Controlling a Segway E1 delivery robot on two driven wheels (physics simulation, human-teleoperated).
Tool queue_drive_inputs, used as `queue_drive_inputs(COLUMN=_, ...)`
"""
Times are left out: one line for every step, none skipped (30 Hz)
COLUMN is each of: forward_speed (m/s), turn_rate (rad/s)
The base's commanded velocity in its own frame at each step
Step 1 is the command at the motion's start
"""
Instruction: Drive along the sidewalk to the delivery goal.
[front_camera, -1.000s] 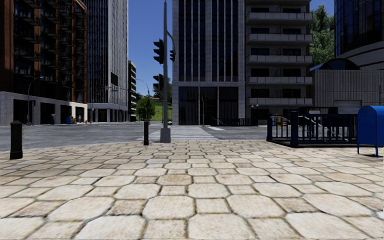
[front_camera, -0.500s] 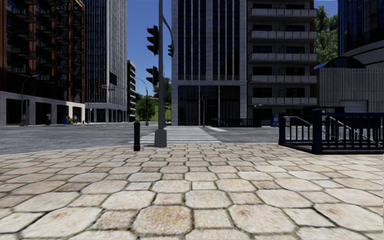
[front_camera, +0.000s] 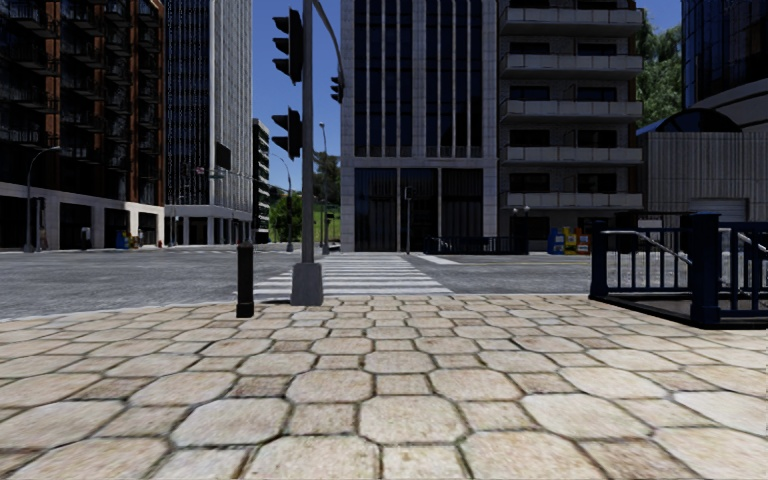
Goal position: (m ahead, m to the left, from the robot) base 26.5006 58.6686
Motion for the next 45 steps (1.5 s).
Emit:
queue_drive_inputs(forward_speed=2.0, turn_rate=0.0)
queue_drive_inputs(forward_speed=2.0, turn_rate=0.0)
queue_drive_inputs(forward_speed=2.0, turn_rate=0.0)
queue_drive_inputs(forward_speed=2.0, turn_rate=0.0)
queue_drive_inputs(forward_speed=2.0, turn_rate=0.0)
queue_drive_inputs(forward_speed=2.0, turn_rate=0.0)
queue_drive_inputs(forward_speed=2.0, turn_rate=0.0)
queue_drive_inputs(forward_speed=2.0, turn_rate=0.0)
queue_drive_inputs(forward_speed=2.0, turn_rate=0.0)
queue_drive_inputs(forward_speed=2.0, turn_rate=0.0)
queue_drive_inputs(forward_speed=2.0, turn_rate=0.0)
queue_drive_inputs(forward_speed=2.0, turn_rate=0.0)
queue_drive_inputs(forward_speed=2.0, turn_rate=0.0)
queue_drive_inputs(forward_speed=2.0, turn_rate=0.0)
queue_drive_inputs(forward_speed=2.0, turn_rate=0.0)
queue_drive_inputs(forward_speed=2.0, turn_rate=0.0)
queue_drive_inputs(forward_speed=2.0, turn_rate=0.0)
queue_drive_inputs(forward_speed=2.0, turn_rate=0.0)
queue_drive_inputs(forward_speed=2.0, turn_rate=0.0)
queue_drive_inputs(forward_speed=2.0, turn_rate=0.0)
queue_drive_inputs(forward_speed=2.0, turn_rate=0.0)
queue_drive_inputs(forward_speed=2.0, turn_rate=0.0)
queue_drive_inputs(forward_speed=2.0, turn_rate=0.0)
queue_drive_inputs(forward_speed=2.0, turn_rate=0.0)
queue_drive_inputs(forward_speed=2.0, turn_rate=0.0)
queue_drive_inputs(forward_speed=2.0, turn_rate=0.0)
queue_drive_inputs(forward_speed=2.0, turn_rate=0.0)
queue_drive_inputs(forward_speed=2.0, turn_rate=0.0)
queue_drive_inputs(forward_speed=2.0, turn_rate=0.0)
queue_drive_inputs(forward_speed=2.0, turn_rate=0.0)
queue_drive_inputs(forward_speed=2.0, turn_rate=0.0)
queue_drive_inputs(forward_speed=2.0, turn_rate=0.0)
queue_drive_inputs(forward_speed=2.0, turn_rate=0.0)
queue_drive_inputs(forward_speed=2.0, turn_rate=0.0)
queue_drive_inputs(forward_speed=2.0, turn_rate=0.0)
queue_drive_inputs(forward_speed=2.0, turn_rate=0.0)
queue_drive_inputs(forward_speed=2.0, turn_rate=0.0)
queue_drive_inputs(forward_speed=2.0, turn_rate=0.0)
queue_drive_inputs(forward_speed=2.0, turn_rate=0.0)
queue_drive_inputs(forward_speed=2.0, turn_rate=0.0)
queue_drive_inputs(forward_speed=2.0, turn_rate=0.0)
queue_drive_inputs(forward_speed=2.0, turn_rate=0.0)
queue_drive_inputs(forward_speed=2.0, turn_rate=0.0)
queue_drive_inputs(forward_speed=2.0, turn_rate=0.0)
queue_drive_inputs(forward_speed=2.0, turn_rate=0.0)
